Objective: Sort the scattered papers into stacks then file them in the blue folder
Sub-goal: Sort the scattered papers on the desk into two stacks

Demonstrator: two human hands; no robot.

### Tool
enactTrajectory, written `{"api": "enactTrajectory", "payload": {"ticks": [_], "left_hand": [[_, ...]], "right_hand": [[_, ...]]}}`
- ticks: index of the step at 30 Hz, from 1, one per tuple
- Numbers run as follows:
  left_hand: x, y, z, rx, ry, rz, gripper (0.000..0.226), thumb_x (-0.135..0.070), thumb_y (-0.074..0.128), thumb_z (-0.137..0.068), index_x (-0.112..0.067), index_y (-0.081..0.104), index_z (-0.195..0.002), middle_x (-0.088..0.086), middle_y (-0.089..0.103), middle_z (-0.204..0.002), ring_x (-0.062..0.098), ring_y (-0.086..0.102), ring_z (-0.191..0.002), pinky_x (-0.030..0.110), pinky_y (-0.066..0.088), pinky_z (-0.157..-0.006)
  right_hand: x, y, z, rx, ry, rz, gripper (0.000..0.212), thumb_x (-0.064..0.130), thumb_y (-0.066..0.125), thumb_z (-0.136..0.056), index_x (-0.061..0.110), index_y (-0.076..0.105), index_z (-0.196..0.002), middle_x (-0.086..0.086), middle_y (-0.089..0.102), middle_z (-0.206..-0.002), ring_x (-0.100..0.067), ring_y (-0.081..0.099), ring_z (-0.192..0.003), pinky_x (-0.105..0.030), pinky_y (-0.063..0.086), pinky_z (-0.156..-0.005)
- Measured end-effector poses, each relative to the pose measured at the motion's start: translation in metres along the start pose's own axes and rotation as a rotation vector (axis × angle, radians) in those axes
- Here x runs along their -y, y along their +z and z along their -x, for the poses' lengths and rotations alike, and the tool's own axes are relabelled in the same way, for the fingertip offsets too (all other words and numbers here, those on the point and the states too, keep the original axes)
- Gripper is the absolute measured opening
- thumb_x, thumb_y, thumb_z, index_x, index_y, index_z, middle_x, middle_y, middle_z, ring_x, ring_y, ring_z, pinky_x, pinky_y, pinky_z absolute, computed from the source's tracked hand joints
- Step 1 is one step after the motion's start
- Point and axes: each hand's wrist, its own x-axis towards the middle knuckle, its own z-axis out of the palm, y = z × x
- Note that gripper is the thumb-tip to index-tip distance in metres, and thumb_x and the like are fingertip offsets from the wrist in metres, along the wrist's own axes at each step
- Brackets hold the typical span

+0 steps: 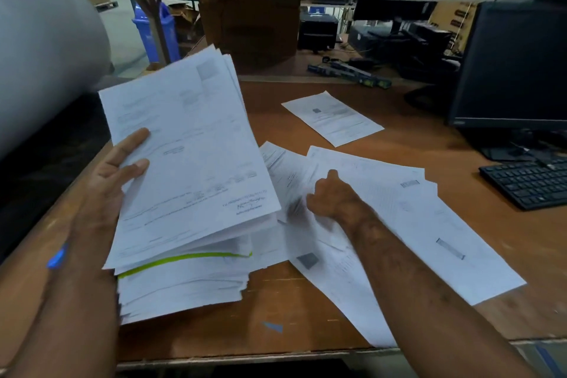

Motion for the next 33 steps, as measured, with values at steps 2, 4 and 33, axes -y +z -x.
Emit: {"api": "enactTrajectory", "payload": {"ticks": [2, 4, 33], "left_hand": [[-0.008, 0.013, -0.005, 0.015, 0.037, 0.050, 0.050, 0.006, 0.043, -0.101, -0.017, 0.055, -0.144, -0.001, 0.066, -0.136, 0.012, 0.071, -0.108, 0.027, 0.059, -0.090], [-0.015, 0.023, -0.010, 0.037, 0.067, 0.090, 0.046, 0.001, 0.049, -0.099, -0.022, 0.059, -0.137, -0.006, 0.068, -0.132, 0.011, 0.069, -0.112, 0.026, 0.057, -0.092], [0.058, 0.001, 0.014, 0.040, -0.269, -0.261, 0.051, 0.009, 0.063, -0.092, -0.028, 0.072, -0.125, -0.019, 0.062, -0.135, 0.006, 0.061, -0.116, 0.023, 0.044, -0.085]], "right_hand": [[-0.007, 0.000, -0.004, -0.033, -0.046, 0.041, 0.045, 0.036, 0.055, -0.098, 0.008, 0.057, -0.133, -0.015, 0.037, -0.150, -0.036, 0.050, -0.129, -0.044, 0.046, -0.104], [-0.011, -0.005, -0.007, -0.068, -0.064, 0.080, 0.047, 0.042, 0.060, -0.095, 0.011, 0.058, -0.131, -0.014, 0.045, -0.140, -0.034, 0.044, -0.131, -0.049, 0.045, -0.105], [-0.070, -0.022, -0.027, 0.089, 0.087, 0.018, 0.132, 0.102, 0.049, -0.046, 0.036, 0.019, -0.158, -0.006, 0.021, -0.168, -0.041, 0.022, -0.152, -0.070, 0.019, -0.115]]}}
